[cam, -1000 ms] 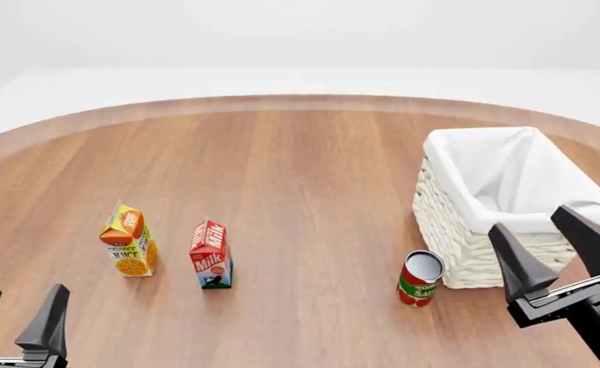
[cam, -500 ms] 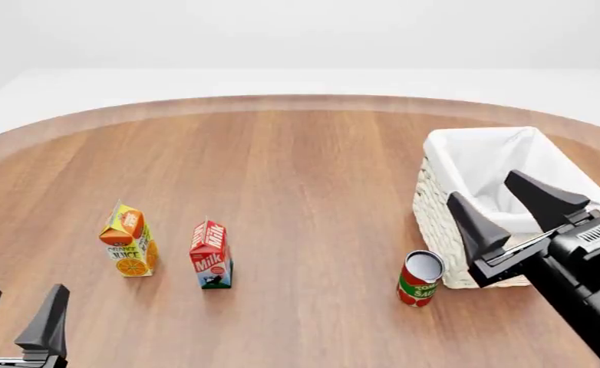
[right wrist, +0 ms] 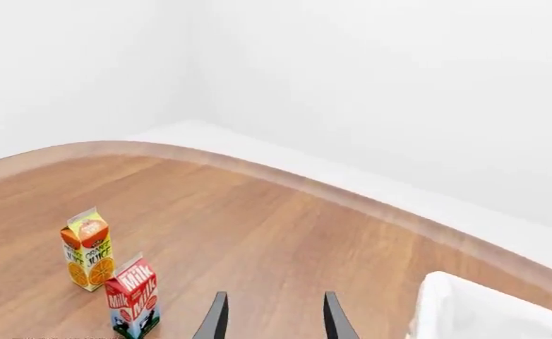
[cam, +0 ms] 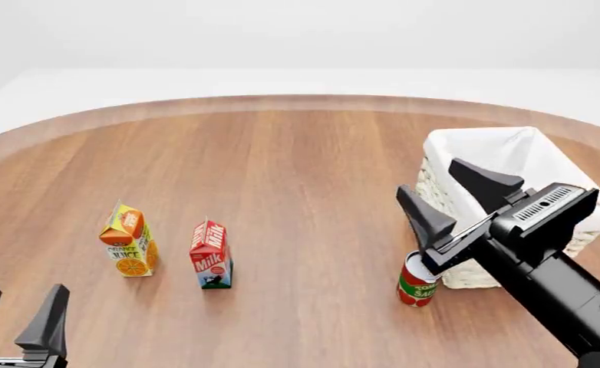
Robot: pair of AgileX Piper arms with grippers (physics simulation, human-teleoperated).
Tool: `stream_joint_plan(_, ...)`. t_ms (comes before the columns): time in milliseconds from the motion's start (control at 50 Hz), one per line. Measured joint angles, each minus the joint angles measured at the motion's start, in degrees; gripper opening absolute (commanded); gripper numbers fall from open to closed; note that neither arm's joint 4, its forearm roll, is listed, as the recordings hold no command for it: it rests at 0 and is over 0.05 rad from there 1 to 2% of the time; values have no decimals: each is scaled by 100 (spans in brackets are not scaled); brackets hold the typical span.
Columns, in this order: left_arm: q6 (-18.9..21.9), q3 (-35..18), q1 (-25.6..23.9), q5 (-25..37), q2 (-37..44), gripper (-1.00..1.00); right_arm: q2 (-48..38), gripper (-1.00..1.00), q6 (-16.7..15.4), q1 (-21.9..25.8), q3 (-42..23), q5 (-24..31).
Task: Pick the milk and place it in the basket.
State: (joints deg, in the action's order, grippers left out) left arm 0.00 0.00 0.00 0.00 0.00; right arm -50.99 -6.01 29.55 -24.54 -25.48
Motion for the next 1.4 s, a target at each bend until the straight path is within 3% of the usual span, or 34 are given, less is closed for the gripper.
stream_joint_plan(620,0,0,0,0,0,100,-1217,100,12,855,-547,-477)
stream_joint_plan(1400,0,0,0,0,0,100,-2921,100,-22,1775,-2026,-469)
